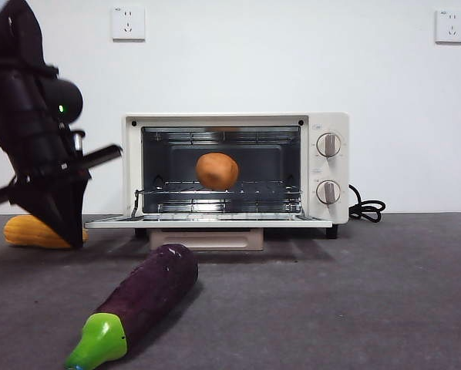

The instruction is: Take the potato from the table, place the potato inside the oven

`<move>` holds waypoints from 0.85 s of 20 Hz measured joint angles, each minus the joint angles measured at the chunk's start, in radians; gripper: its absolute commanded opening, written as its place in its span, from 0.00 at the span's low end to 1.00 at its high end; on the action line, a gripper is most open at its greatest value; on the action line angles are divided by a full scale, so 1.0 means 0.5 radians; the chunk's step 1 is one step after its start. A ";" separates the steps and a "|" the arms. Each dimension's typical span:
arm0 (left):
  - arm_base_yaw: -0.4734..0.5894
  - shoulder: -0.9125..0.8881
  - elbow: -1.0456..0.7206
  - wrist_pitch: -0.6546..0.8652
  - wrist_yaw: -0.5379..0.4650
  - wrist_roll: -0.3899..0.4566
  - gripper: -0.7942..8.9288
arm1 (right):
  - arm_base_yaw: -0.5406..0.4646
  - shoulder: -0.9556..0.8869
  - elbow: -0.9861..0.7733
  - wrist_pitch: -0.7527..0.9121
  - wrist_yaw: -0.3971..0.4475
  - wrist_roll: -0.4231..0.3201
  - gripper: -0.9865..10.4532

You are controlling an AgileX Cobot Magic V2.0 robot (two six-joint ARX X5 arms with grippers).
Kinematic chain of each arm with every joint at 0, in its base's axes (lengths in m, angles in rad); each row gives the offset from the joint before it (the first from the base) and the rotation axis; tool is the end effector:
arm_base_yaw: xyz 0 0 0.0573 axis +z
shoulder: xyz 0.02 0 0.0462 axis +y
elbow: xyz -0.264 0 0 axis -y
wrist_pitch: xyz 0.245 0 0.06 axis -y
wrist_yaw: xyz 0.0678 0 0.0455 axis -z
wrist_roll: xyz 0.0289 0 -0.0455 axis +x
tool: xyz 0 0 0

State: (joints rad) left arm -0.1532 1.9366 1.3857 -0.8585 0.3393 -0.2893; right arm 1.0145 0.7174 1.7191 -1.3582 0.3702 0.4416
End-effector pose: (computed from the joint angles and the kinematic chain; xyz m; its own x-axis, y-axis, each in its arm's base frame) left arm 0.3641 -0.0659 0.1791 0.0990 -0.3521 -0.9307 -0.0897 0.9284 -0.3607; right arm 0.0043 -0.0129 0.4827 0.7686 0.5509 -0.3254 -0.4751 0.8320 0.2864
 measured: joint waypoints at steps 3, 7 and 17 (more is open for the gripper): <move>-0.001 0.085 0.000 0.001 0.014 -0.061 0.07 | 0.000 0.000 0.000 0.000 0.000 0.000 0.08; 0.000 0.097 0.000 0.045 0.039 -0.122 0.07 | 0.000 0.000 0.000 0.000 0.000 0.000 0.08; 0.027 0.097 0.000 0.101 0.191 -0.196 0.07 | 0.000 0.001 -0.001 0.000 0.000 0.000 0.08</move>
State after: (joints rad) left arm -0.1398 1.9850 1.3857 -0.8082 0.4347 -0.3874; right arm 1.0145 0.7177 1.7187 -1.3582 0.3702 0.4416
